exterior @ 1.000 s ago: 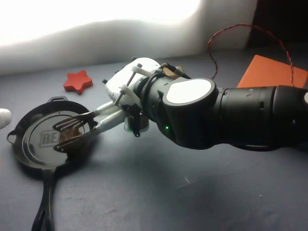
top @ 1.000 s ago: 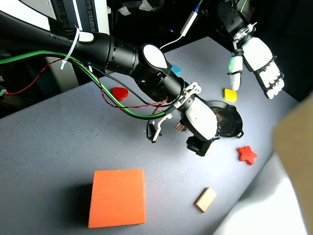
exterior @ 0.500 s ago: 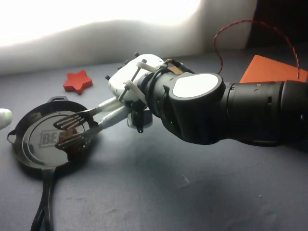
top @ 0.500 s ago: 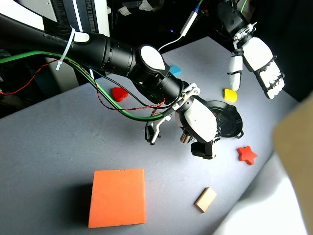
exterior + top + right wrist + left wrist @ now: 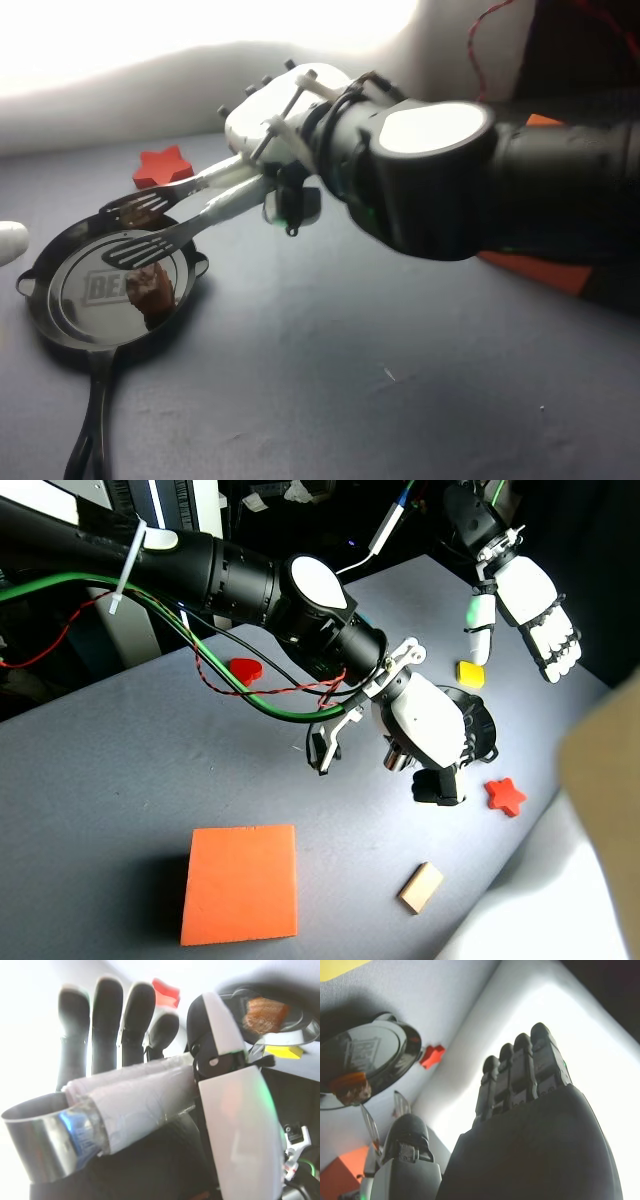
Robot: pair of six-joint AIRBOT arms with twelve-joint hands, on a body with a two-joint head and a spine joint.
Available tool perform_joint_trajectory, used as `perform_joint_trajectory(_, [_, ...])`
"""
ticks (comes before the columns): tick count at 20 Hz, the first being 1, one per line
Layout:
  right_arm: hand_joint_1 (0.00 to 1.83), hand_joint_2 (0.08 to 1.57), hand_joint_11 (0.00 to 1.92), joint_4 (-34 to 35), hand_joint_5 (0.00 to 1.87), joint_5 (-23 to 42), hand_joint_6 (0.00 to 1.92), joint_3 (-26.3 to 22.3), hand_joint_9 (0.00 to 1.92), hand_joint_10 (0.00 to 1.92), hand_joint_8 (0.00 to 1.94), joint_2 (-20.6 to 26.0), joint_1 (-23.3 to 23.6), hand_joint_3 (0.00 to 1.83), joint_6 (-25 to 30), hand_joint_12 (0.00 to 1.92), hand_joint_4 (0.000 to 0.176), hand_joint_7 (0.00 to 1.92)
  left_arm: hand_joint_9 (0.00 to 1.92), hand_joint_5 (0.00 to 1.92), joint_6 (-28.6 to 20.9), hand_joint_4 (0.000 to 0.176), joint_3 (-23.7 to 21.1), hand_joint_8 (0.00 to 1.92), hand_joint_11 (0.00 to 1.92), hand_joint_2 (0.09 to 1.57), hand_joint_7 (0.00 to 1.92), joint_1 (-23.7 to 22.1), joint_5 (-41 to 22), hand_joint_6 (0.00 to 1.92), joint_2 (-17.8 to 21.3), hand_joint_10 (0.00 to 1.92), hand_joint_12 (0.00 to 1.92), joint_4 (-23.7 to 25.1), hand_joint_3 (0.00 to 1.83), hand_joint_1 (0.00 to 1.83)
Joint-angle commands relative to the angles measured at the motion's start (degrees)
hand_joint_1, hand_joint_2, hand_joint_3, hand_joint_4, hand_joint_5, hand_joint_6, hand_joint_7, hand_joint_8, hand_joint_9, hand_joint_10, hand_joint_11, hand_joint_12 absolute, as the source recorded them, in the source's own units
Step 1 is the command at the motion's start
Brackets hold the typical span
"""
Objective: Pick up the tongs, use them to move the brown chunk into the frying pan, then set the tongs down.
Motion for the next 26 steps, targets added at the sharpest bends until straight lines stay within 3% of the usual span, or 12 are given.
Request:
perform_joint_trajectory(1, [0.96, 1.39, 0.57, -3.45, 0.54, -0.67, 1.66, -1.77, 0.72, 1.24, 1.06, 1.66, 1.41, 0.00, 0.27, 1.67, 0.000, 0.78, 0.02, 0.04, 0.37, 0.021, 0.03, 0.00, 0.00, 1.18, 0.03, -0.76, -6.14, 0.00, 0.02, 0.00, 0.02, 1.46, 0.00, 0.00])
perform_joint_trajectory(7, [0.95, 1.40, 0.55, -5.17, 0.51, 2.34, 1.69, -11.49, 0.71, 1.25, 1.06, 11.06, -0.55, 0.00, 1.54, 1.70, 0.000, 0.77, 0.04, 0.07, 1.34, 0.026, -1.10, 0.00, 0.00, 1.19, 0.06, -2.68, -6.14, 0.01, -0.65, 0.00, 0.16, 1.46, 0.00, 0.00])
perform_joint_trajectory(9, [0.95, 1.40, 0.54, -13.37, 0.52, 6.10, 1.68, -12.31, 0.70, 1.25, 1.06, 13.16, -3.62, 0.00, 5.88, 1.69, 0.000, 0.77, 0.04, 0.05, 1.73, 0.025, -1.85, 0.00, 0.00, 1.20, 0.05, -3.38, -6.14, 0.00, -0.79, 0.00, 0.16, 1.46, 0.00, 0.00])
perform_joint_trajectory(10, [0.97, 1.38, 0.56, -23.37, 0.55, 9.40, 1.64, -12.82, 0.73, 1.25, 1.07, 14.57, -6.02, 0.00, 11.54, 1.69, 0.000, 0.79, 0.04, 0.06, 2.08, 0.017, -2.70, 0.00, 0.00, 1.20, 0.06, -3.90, -6.14, 0.01, -0.79, 0.00, 0.17, 1.46, 0.01, 0.00])
perform_joint_trajectory(13, [0.96, 1.39, 0.56, -34.50, 0.53, 10.08, 1.67, -12.88, 0.72, 1.25, 1.08, 15.78, -9.07, 0.00, 19.81, 1.69, 0.000, 0.78, 0.04, 0.05, 2.63, 0.022, -4.26, 0.00, 0.00, 1.19, 0.06, -4.74, -6.14, 0.00, -0.82, 0.00, 0.20, 1.46, 0.00, 0.00])
perform_joint_trajectory(14, [0.97, 1.39, 0.57, -40.26, 0.54, 10.64, 1.66, -12.82, 0.72, 1.25, 1.09, 16.25, -10.61, 0.00, 25.09, 1.68, 0.000, 0.77, 0.03, 0.04, 2.75, 0.018, -5.05, 0.00, 0.00, 1.20, 0.05, -4.91, -6.14, 0.00, -0.82, 0.01, 0.13, 1.46, 0.00, 0.00])
perform_joint_trajectory(18, [0.97, 1.38, 0.56, -50.78, 0.54, 9.11, 1.65, -12.84, 0.71, 1.26, 1.08, 16.14, -13.75, 0.00, 33.20, 1.69, 0.000, 0.76, 0.06, 0.07, 2.91, 0.019, -6.81, 0.00, 0.00, 1.20, 0.07, -5.60, -6.14, 0.01, -1.04, 0.01, 0.27, 1.47, 0.00, 0.00])
perform_joint_trajectory(21, [0.90, 1.44, 0.45, -51.32, 0.46, 6.88, 1.75, -12.84, 0.56, 1.34, 1.12, 15.59, -15.88, 0.00, 34.64, 1.82, 0.000, 0.63, 0.05, 0.05, 3.12, 0.012, -7.73, 0.00, 0.00, 1.20, 0.06, -6.14, -6.14, 0.00, -1.24, 0.00, 0.25, 1.47, 0.00, 0.00])
perform_joint_trajectory(22, [0.61, 1.48, 0.24, -51.33, 0.31, 5.96, 1.38, -12.83, 0.37, 1.32, 1.08, 15.38, -16.53, 0.01, 34.57, 1.86, 0.000, 0.45, 0.04, 0.05, 3.14, 0.016, -7.94, 0.00, 0.00, 1.20, 0.05, -6.22, -6.14, 0.00, -1.24, 0.00, 0.25, 1.48, 0.00, 0.00])
perform_joint_trajectory(23, [0.61, 1.48, 0.24, -51.33, 0.31, 5.79, 1.38, -12.83, 0.37, 1.32, 1.08, 15.34, -16.70, 0.01, 34.53, 1.86, 0.000, 0.45, 0.04, 0.05, 3.18, 0.016, -7.97, 0.00, 0.00, 1.20, 0.05, -6.23, -6.14, 0.00, -1.24, 0.00, 0.25, 1.48, 0.00, 0.00])
perform_joint_trajectory(24, [0.40, 1.50, 0.02, -51.34, 0.16, 5.42, 1.12, -12.83, 0.19, 1.24, 0.94, 15.25, -17.04, 0.01, 34.24, 1.86, 0.000, 0.30, 0.04, 0.04, 3.20, 0.016, -7.99, 0.00, 0.00, 1.20, 0.06, -6.23, -6.14, 0.00, -1.24, 0.00, 0.24, 1.48, 0.00, 0.00])
perform_joint_trajectory(26, [0.40, 1.46, 0.00, -51.35, 0.11, 4.65, 1.02, -12.83, 0.13, 1.14, 0.82, 15.13, -17.66, 0.00, 32.78, 1.75, 0.000, 0.25, 0.05, 0.04, 3.20, 0.017, -7.92, 0.00, 0.00, 1.20, 0.06, -6.22, -6.14, 0.00, -1.23, 0.00, 0.24, 1.61, 0.00, 0.00])
